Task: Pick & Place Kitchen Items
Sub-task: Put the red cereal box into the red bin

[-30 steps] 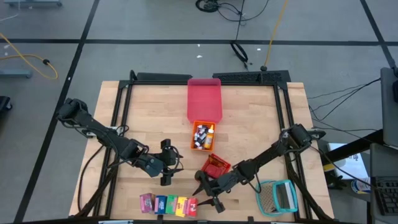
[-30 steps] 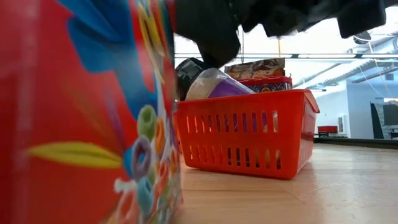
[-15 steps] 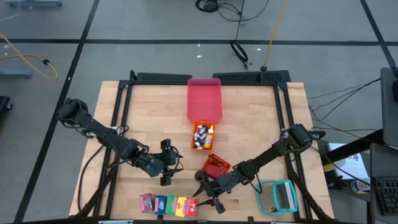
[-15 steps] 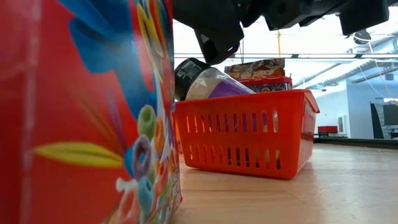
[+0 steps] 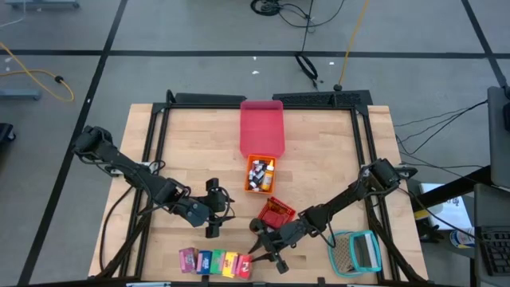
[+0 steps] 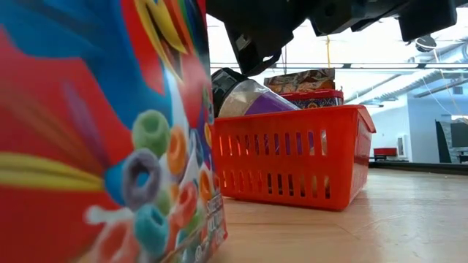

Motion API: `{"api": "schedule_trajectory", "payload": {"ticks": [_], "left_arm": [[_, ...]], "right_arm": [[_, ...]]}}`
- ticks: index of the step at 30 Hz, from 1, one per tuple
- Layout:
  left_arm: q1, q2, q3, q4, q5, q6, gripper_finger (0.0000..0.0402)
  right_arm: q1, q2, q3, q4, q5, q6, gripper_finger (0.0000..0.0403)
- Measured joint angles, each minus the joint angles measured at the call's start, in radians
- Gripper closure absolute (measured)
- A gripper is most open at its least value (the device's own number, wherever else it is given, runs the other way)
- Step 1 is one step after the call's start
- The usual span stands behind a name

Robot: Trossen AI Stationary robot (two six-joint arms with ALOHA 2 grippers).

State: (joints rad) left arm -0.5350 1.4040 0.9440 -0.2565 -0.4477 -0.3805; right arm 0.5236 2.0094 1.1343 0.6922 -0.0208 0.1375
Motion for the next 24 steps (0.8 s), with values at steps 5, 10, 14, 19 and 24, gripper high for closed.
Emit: {"api": "schedule_trajectory", "payload": {"ticks": [5, 10, 14, 19, 24], "left_arm": [[0.000, 0.000, 0.000, 0.000, 0.000, 0.000, 0.0158], [0.000, 0.000, 0.000, 0.000, 0.000, -0.002, 0.0158], [0.000, 0.000, 0.000, 0.000, 0.000, -0.002, 0.0158], [0.000, 0.000, 0.000, 0.000, 0.000, -0.013, 0.0158], [-0.007, 0.000, 0.000, -0.001, 0.001, -0.015, 0.0158]], "right_arm": [[0.000, 0.000, 0.000, 0.000, 0.000, -0.003, 0.0337], [0.000, 0.000, 0.000, -0.005, 0.000, -0.024, 0.0390], [-0.002, -0.001, 0.001, -0.025, 0.001, -0.029, 0.0395], [-0.006, -0.047, 0.001, -0.113, 0.010, -0.035, 0.0399], [-0.003, -0.146, 0.000, -0.256, 0.099, -0.077, 0.0401]]}}
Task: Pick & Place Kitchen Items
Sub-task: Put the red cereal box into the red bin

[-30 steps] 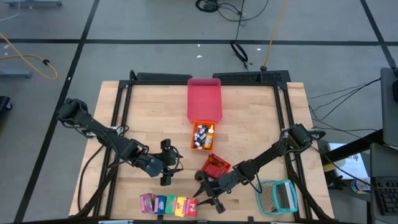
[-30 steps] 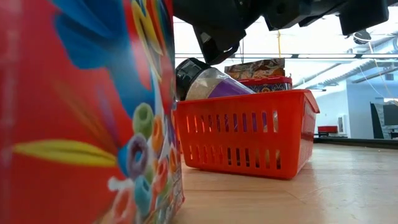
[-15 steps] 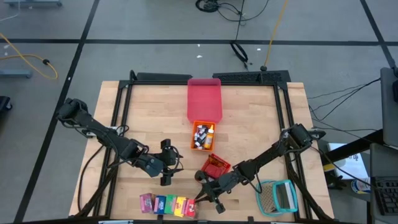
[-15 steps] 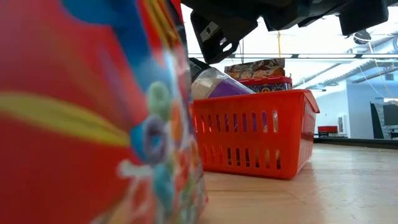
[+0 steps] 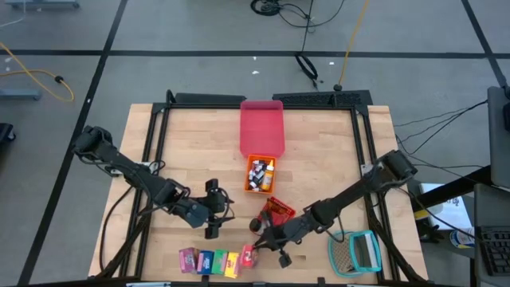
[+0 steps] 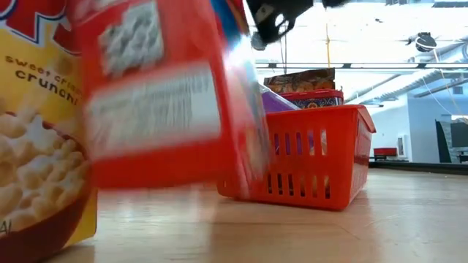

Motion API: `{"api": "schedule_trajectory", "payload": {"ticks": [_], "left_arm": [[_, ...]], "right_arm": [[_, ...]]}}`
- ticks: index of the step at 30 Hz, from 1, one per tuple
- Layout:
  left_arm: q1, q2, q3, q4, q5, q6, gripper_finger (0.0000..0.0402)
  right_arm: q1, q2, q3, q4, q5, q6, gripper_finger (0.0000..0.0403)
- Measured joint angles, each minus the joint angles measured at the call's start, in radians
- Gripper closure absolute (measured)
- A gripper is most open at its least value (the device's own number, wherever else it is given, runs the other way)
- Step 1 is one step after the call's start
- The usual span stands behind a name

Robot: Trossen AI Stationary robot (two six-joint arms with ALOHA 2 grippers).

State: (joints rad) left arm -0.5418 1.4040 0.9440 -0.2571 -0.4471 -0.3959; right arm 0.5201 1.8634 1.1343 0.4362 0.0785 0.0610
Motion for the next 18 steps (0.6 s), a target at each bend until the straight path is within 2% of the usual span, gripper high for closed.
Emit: {"api": "schedule_trajectory", "payload": {"ticks": [12, 18], "left_arm": [[-0.030, 0.000, 0.000, 0.000, -0.007, -0.011, 0.0158], [-0.037, 0.000, 0.000, 0.000, -0.008, -0.013, 0.0158]], "right_arm": [[-0.011, -0.273, 0.000, -0.196, 0.345, -0.086, 0.0402], [-0.069, -0.369, -0.001, -0.250, 0.459, -0.116, 0.0403]]}}
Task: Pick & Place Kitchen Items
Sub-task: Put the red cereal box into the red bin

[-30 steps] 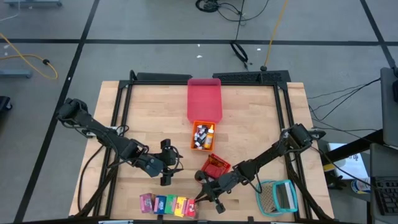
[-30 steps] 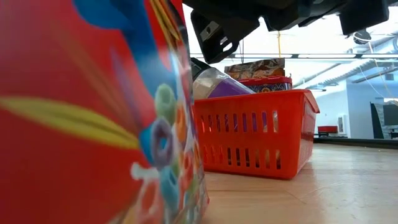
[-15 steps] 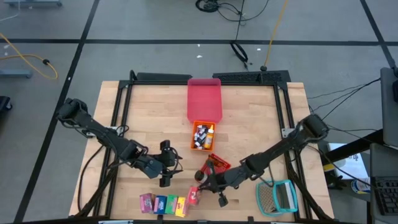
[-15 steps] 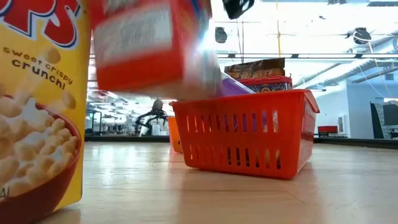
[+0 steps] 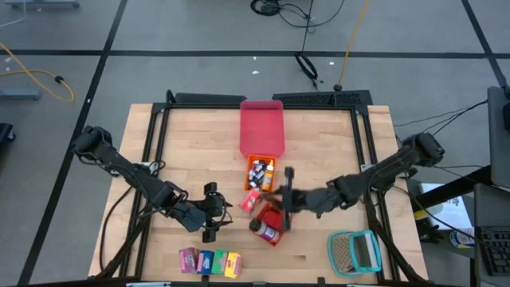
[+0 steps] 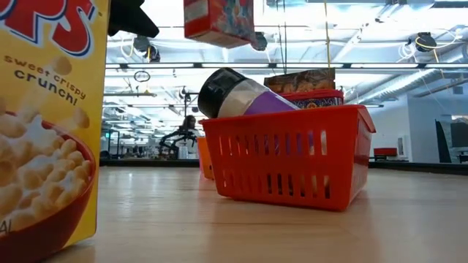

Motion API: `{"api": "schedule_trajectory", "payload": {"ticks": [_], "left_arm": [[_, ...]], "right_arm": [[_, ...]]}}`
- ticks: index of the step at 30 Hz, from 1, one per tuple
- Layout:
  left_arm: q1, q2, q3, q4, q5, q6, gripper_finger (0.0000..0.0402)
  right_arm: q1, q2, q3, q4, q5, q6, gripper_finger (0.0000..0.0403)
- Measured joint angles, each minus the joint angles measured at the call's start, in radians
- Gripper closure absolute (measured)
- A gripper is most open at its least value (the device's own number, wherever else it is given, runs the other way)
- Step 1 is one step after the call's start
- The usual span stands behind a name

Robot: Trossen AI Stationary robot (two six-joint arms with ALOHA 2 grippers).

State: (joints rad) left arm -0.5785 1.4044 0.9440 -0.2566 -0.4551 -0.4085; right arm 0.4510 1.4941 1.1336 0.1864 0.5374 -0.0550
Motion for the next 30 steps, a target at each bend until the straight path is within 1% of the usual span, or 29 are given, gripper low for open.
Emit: {"api": "schedule_trajectory", "payload": {"ticks": [5, 13, 15, 17, 20, 25, 28, 30], "left_arm": [[0.000, 0.000, 0.000, 0.000, -0.024, 0.003, 0.0158], [0.001, 0.000, 0.000, 0.000, -0.045, 0.054, 0.0158], [0.005, 0.000, 0.000, 0.001, -0.045, 0.071, 0.0158], [0.014, 0.000, 0.000, 0.008, -0.044, 0.083, 0.0158], [0.034, 0.000, 0.000, 0.032, -0.046, 0.094, 0.0158], [0.064, 0.000, 0.000, 0.030, -0.046, 0.092, 0.0158], [0.084, 0.000, 0.000, 0.030, -0.045, 0.100, 0.0158], [0.098, 0.000, 0.000, 0.030, -0.046, 0.127, 0.0158]], "right_arm": [[-0.115, -0.037, -0.047, 0.017, 0.063, -0.038, 0.0403], [-0.404, -0.049, -0.145, 0.027, 0.054, -0.011, 0.0403], [-0.476, -0.048, -0.168, 0.071, 0.001, -0.008, 0.0403], [-0.543, -0.049, -0.190, 0.148, -0.074, -0.010, 0.0403], [-0.643, -0.050, -0.214, 0.204, -0.143, -0.004, 0.0403], [-0.788, -0.050, -0.264, 0.267, -0.210, 0.055, 0.0403], [-0.851, -0.041, -0.306, 0.341, -0.252, 0.095, 0.0403], [-0.880, -0.024, -0.337, 0.400, -0.254, 0.110, 0.0403]]}}
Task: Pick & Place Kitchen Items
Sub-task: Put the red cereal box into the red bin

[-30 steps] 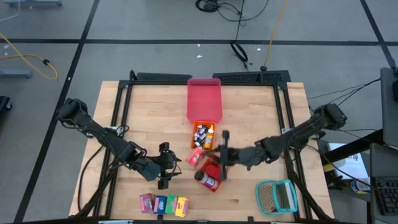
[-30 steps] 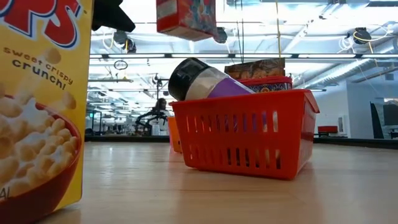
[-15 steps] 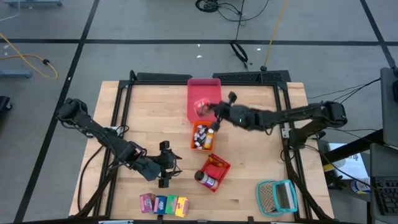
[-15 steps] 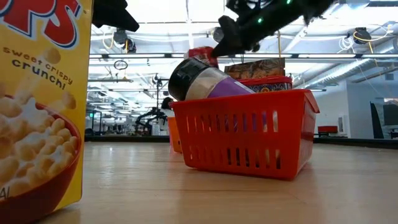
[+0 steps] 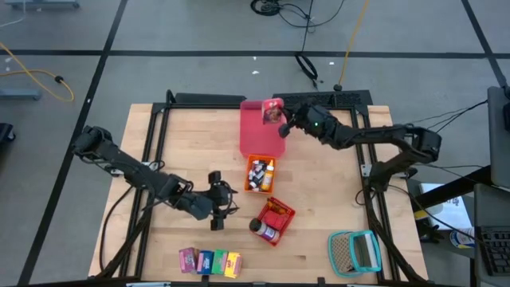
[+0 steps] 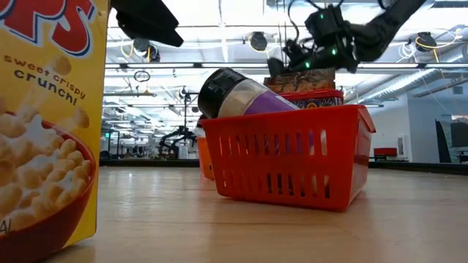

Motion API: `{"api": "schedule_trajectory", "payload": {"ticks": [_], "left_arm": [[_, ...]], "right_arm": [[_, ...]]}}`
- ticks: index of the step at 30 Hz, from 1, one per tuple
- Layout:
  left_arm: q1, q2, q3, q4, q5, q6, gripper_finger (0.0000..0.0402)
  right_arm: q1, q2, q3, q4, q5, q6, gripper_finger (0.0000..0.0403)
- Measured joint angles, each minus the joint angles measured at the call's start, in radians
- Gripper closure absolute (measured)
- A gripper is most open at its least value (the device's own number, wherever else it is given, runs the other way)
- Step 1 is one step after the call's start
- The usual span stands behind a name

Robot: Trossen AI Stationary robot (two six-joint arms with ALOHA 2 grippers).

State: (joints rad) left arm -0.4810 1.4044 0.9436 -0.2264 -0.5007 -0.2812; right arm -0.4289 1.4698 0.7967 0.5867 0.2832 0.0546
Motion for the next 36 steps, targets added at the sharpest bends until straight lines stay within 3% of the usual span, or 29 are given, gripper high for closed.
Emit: {"api": "schedule_trajectory", "payload": {"ticks": [15, 26, 36], "left_arm": [[0.066, 0.000, 0.000, -0.006, 0.003, 0.011, 0.0158], [0.066, 0.000, 0.000, -0.003, 0.003, 0.007, 0.0158], [0.066, 0.000, 0.000, -0.001, 0.003, 0.006, 0.0158]], "right_arm": [[-0.137, 0.209, -0.039, 0.236, 0.004, 0.064, 0.0403], [-0.148, 0.246, -0.039, 0.281, 0.001, 0.057, 0.0399], [-0.148, 0.247, -0.039, 0.279, 0.002, 0.046, 0.0309]]}}
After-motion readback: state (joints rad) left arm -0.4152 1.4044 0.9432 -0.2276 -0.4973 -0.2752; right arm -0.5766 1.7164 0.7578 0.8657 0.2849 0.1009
